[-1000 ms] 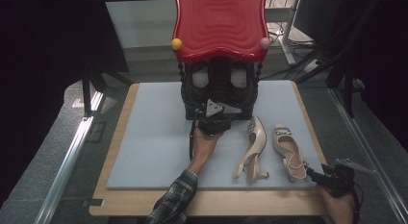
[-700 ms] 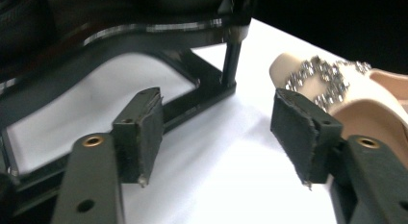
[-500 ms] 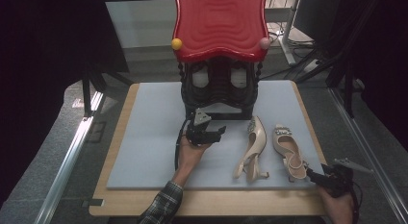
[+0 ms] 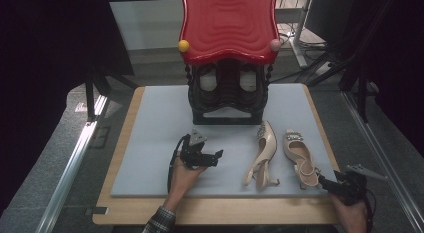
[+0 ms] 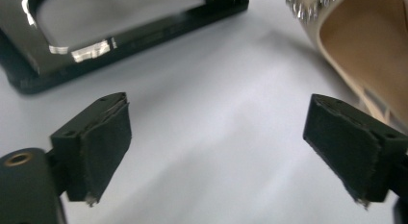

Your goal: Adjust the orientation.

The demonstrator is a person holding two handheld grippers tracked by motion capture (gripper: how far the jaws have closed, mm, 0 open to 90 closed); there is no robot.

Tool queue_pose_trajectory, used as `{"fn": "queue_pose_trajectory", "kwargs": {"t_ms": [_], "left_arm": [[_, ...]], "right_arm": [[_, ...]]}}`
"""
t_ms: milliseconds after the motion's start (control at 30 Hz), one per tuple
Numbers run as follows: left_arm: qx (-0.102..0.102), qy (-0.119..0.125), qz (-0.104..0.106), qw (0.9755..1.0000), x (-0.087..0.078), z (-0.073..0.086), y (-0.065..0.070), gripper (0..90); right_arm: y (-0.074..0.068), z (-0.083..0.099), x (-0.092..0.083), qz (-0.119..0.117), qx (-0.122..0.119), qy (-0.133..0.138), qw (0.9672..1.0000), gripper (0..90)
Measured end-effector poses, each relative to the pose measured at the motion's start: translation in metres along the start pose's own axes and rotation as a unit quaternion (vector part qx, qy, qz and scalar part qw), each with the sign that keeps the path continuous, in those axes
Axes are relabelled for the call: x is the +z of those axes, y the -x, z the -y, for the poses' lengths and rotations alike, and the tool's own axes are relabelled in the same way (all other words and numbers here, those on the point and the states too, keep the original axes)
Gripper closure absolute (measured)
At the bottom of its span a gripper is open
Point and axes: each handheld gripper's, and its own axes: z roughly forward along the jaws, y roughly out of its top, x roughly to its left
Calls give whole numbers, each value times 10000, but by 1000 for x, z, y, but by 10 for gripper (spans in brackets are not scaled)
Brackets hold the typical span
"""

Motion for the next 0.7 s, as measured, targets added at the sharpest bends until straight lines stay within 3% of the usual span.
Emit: {"fn": "queue_pose_trajectory", "kwargs": {"t_ms": [167,400,633,700], "left_arm": [[3,-214,-115,9997,-13,21,0,64],[-149,-460,-273,9985,-31,53,-3,64],[-193,-525,-616,9965,-50,76,0,68],[-199,-430,-654,9967,-54,84,0,66]], "right_arm": [[0,0,0,8,-23,-9,10000,170],[-1,0,0,25,-53,-32,10000,148],[-3,0,1,71,-157,-76,9998,102],[-3,0,2,78,-189,-76,9998,97]]}}
